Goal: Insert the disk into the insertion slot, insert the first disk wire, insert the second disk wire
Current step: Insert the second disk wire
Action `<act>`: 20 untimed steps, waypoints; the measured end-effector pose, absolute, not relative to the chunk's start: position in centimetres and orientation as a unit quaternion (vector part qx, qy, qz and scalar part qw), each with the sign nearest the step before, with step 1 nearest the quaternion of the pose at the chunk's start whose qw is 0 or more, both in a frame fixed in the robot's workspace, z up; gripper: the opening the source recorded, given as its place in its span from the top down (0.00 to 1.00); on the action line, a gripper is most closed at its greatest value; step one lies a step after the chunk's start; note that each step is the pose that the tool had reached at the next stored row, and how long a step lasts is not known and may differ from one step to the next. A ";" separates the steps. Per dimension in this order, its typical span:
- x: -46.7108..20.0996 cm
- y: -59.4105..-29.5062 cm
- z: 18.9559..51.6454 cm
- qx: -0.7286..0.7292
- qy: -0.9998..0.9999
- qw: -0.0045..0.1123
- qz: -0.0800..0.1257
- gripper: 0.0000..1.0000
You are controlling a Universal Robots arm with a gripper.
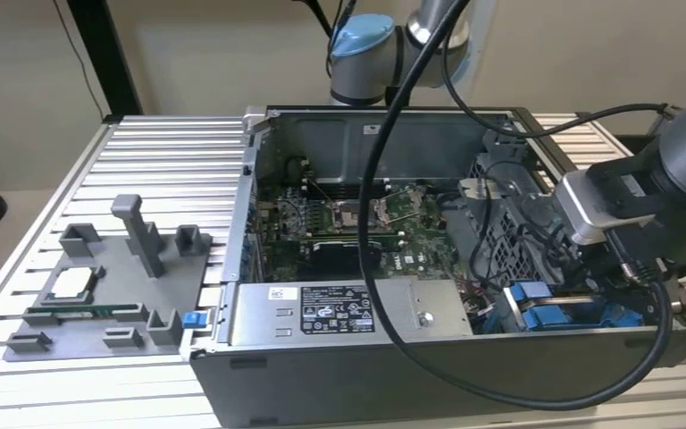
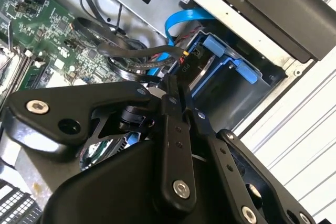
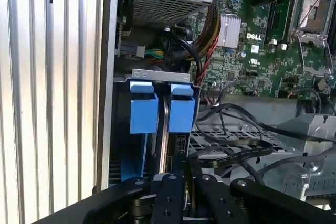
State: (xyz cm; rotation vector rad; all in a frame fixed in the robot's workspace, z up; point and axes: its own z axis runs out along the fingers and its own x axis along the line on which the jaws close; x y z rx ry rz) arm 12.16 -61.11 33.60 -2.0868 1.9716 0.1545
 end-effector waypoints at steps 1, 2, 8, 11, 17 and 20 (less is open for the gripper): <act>12.2 -61.1 33.6 -0.719 0.680 0.133 0.053 1.00; 12.1 -61.1 33.6 -0.719 0.680 0.134 0.053 1.00; 12.1 -61.1 33.6 -0.719 0.679 0.141 0.053 1.00; 12.1 -61.1 33.3 -0.719 0.679 0.141 0.053 1.00; 12.1 -61.1 33.0 -0.719 0.679 0.142 0.054 0.00; 12.1 -61.1 34.0 -0.719 0.679 0.140 0.054 0.00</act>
